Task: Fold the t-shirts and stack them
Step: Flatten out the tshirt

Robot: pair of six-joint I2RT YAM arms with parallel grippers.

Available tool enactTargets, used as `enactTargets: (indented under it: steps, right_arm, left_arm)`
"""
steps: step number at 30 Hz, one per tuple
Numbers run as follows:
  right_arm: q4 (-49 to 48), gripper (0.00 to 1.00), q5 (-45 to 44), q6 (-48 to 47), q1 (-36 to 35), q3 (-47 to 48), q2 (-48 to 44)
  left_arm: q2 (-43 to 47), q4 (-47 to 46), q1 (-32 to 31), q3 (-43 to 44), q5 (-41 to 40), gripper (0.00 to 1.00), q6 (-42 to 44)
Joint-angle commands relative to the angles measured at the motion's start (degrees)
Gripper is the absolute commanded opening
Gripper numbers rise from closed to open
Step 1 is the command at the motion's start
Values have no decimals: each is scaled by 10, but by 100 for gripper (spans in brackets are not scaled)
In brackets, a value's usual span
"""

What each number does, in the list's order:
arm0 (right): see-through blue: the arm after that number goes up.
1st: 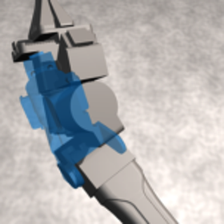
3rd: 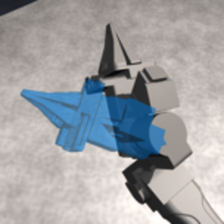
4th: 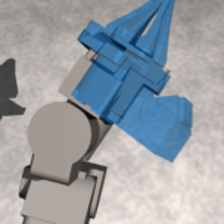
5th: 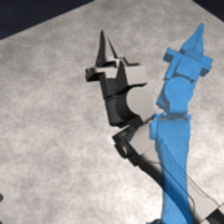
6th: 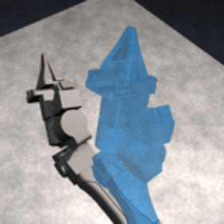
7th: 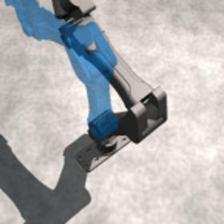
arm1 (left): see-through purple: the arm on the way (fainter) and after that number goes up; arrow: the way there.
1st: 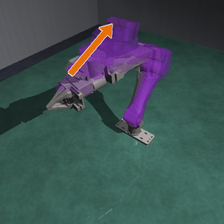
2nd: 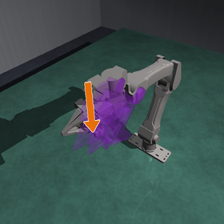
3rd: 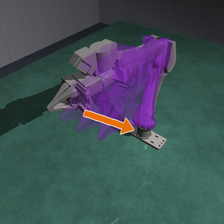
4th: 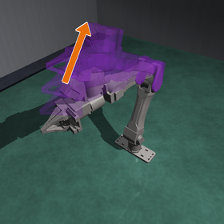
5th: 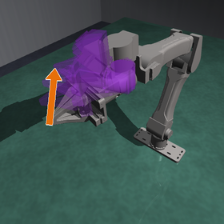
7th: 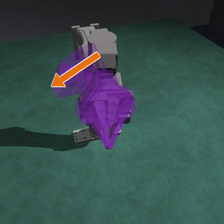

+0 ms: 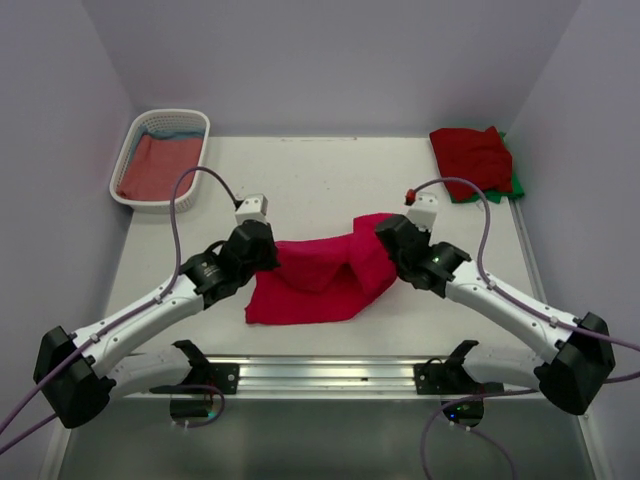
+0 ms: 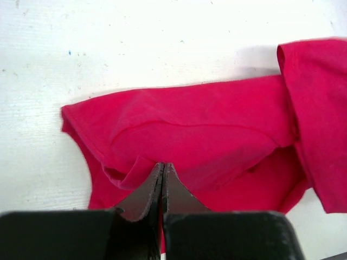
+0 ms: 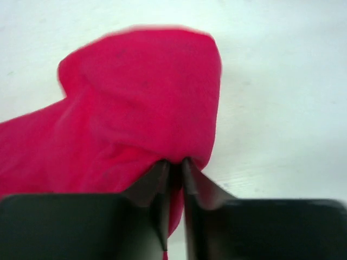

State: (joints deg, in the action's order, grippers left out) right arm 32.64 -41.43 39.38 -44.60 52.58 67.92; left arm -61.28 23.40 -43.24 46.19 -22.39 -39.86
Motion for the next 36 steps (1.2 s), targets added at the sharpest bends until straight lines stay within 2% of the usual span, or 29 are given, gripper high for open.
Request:
enactTargets:
  steps: [1,3,4,6,10,13,15,23,25,29,31,32,33,35,36]
  right_arm:
    - [107,71,-109,48,30,-12,-22]
    - [122,95,-113,53,32,-8,-24]
    - [126,99,-108,52,32,-7,-25]
    - [108,99,-85,26,32,-7,-33]
    - [-4,99,68,-40,32,-17,-43]
    - [-68,99,126,-66,32,-17,-10]
    - [-93,98,172,-81,32,-6,44]
    - [-162,72,292,-109,30,95,243]
    - [-161,68,316,-113,29,115,290]
    - [-163,66,321,-107,18,133,326]
    - [-164,61,321,-104,17,131,336]
    - [-163,43,319,-101,17,127,344]
    - [-155,31,317,-96,17,126,346]
    - [-145,0,299,-90,18,124,348]
    - [-138,0,290,-87,17,122,346]
  left_arm:
    - [22,18,4,28,-34,0,6]
    - [24,24,6,32,-37,0,8]
    - [27,25,5,35,-40,0,9]
    - [27,29,7,36,-40,0,9]
    - [26,31,6,37,-35,0,7]
    - [26,30,7,37,-33,0,6]
    - [26,29,7,36,-31,0,4]
    - [31,27,7,29,-24,0,-4]
    - [33,29,6,27,-25,0,-5]
    - [41,31,7,23,-29,0,-7]
    - [44,31,7,20,-32,0,-7]
    - [44,31,7,19,-33,0,-7]
    - [44,31,6,18,-34,0,-7]
    - [45,32,7,17,-34,0,-7]
    - [46,32,7,17,-35,0,-6]
